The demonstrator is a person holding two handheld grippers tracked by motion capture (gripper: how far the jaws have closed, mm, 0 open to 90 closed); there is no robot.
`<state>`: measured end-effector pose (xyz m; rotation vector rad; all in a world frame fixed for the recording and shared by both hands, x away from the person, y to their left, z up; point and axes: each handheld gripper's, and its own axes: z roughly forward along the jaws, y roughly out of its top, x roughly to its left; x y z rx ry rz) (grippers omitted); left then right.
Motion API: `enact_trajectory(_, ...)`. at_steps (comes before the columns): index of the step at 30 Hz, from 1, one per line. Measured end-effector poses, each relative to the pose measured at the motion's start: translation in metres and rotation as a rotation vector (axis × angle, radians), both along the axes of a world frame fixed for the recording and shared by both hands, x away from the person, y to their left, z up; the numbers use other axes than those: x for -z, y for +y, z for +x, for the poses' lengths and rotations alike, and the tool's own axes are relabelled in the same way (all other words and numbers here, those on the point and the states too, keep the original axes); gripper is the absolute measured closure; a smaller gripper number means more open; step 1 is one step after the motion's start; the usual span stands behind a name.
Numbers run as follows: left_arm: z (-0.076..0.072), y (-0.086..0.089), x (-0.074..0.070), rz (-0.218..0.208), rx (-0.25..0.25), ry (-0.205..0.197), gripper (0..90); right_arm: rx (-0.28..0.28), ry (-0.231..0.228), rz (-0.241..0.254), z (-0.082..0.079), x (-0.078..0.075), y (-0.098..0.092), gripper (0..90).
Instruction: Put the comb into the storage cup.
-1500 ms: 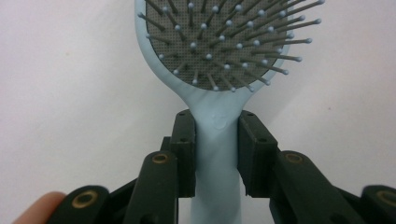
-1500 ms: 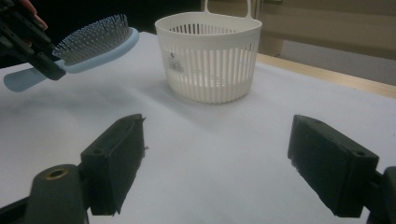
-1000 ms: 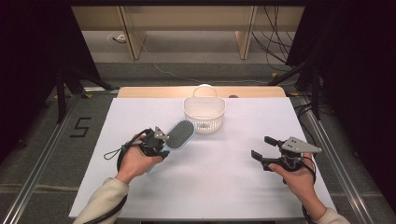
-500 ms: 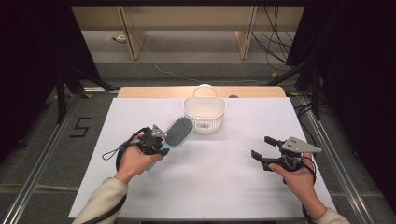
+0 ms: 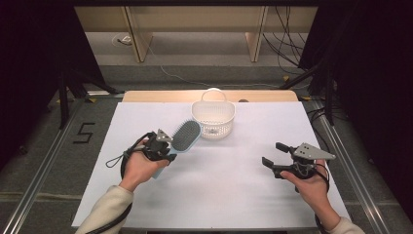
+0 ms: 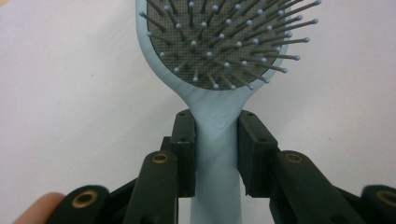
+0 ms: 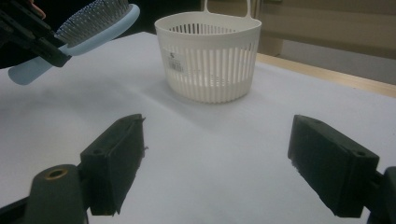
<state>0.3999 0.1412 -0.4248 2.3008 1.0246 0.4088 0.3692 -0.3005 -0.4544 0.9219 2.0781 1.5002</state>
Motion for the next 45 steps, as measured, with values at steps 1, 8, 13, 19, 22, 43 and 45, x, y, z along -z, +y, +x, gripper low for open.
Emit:
enact_trajectory(1, 0.0, 0.0001, -0.0002, -0.003, -0.001, 0.0, 70.0, 0.0, 0.001, 0.0, 0.0, 0.0001, 0.0, 19.6)
enact_trajectory(8, 0.0002, 0.0007, -0.002, -0.028, -0.009, -0.008, 70.0, 0.0, 0.002, -0.001, 0.0, 0.0004, 0.0002, 19.4)
enact_trajectory(13, 0.0006, 0.0014, -0.0024, -0.041, -0.018, -0.014, 70.0, 0.001, 0.001, -0.001, 0.0, 0.0003, 0.0001, 19.4)
enact_trajectory(19, 0.0007, 0.0022, -0.0038, -0.057, -0.025, -0.029, 70.0, 0.002, 0.002, -0.002, 0.0, 0.0002, -0.0002, 19.4)
enact_trajectory(22, 0.0005, 0.0025, -0.0045, -0.062, -0.025, -0.034, 70.0, 0.001, 0.002, -0.002, -0.0001, 0.0001, -0.0002, 19.4)
enact_trajectory(43, 0.0004, 0.0034, -0.0076, -0.093, -0.032, -0.078, 70.0, 0.002, 0.003, 0.001, 0.0001, 0.0004, -0.0002, 19.3)
enact_trajectory(45, 0.0003, 0.0036, -0.0083, -0.095, -0.031, -0.082, 70.0, 0.002, 0.004, 0.002, 0.0001, 0.0004, -0.0004, 19.2)
